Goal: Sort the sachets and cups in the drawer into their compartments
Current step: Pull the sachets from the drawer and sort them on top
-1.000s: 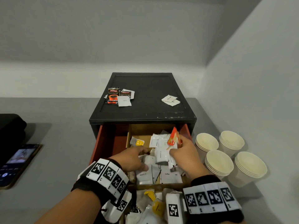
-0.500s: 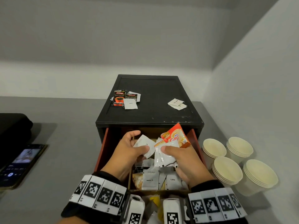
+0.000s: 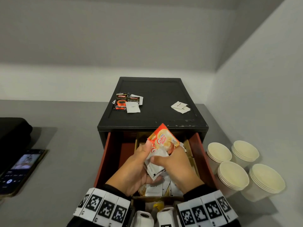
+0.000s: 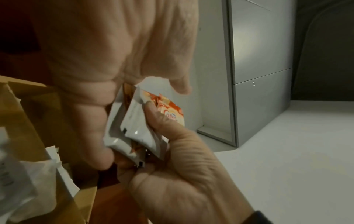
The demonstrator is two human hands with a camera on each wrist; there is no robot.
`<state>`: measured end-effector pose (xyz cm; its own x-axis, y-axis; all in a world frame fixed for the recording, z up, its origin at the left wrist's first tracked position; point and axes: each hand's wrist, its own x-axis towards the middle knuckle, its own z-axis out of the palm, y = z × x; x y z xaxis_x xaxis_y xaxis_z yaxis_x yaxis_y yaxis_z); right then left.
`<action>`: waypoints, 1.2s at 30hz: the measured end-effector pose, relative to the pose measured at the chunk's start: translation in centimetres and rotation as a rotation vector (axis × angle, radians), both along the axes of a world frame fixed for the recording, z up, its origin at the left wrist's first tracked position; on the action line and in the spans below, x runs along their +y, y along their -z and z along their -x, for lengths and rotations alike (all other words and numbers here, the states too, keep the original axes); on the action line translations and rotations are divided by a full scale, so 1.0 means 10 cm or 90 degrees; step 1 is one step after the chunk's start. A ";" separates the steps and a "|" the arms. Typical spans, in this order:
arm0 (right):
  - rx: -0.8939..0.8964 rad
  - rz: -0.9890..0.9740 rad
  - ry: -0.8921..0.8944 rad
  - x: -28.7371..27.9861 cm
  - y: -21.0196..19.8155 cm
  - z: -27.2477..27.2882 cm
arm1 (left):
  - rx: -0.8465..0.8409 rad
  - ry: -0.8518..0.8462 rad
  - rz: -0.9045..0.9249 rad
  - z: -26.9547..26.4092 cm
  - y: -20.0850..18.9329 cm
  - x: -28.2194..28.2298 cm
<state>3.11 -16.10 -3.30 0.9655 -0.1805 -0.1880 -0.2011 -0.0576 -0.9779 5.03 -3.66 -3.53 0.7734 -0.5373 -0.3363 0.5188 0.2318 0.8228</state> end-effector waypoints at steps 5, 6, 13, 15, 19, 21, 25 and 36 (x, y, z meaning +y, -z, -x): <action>-0.016 0.193 -0.080 0.11 -0.06 0.02 | -0.053 -0.035 0.008 0.02 0.06 -0.01; -0.048 0.226 -0.081 0.11 -0.04 0.04 | -0.069 -0.055 0.001 0.02 0.08 -0.02; -0.077 0.150 -0.145 -0.13 0.11 0.00 | -0.096 -0.130 0.019 0.00 0.06 -0.02; -0.020 0.125 -0.103 -0.23 0.17 -0.02 | -0.102 -0.164 0.017 -0.02 0.07 0.01; 0.136 0.213 -0.086 -0.37 0.37 -0.03 | -0.081 -0.249 0.007 -0.08 0.11 0.07; 0.180 0.306 -0.159 -0.33 0.49 -0.02 | -0.074 -0.278 -0.016 -0.10 0.14 0.11; 0.141 0.409 -0.301 -0.14 0.61 0.00 | -0.055 -0.294 -0.055 -0.11 0.19 0.13; 0.052 0.203 -0.176 -0.51 0.18 0.03 | -0.112 -0.399 -0.228 -0.12 0.35 0.18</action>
<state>2.82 -21.25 -5.10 0.9699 0.0210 -0.2425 -0.2119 -0.4175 -0.8836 6.19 -1.86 -7.07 0.9578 0.1414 -0.2504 0.2306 0.1429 0.9625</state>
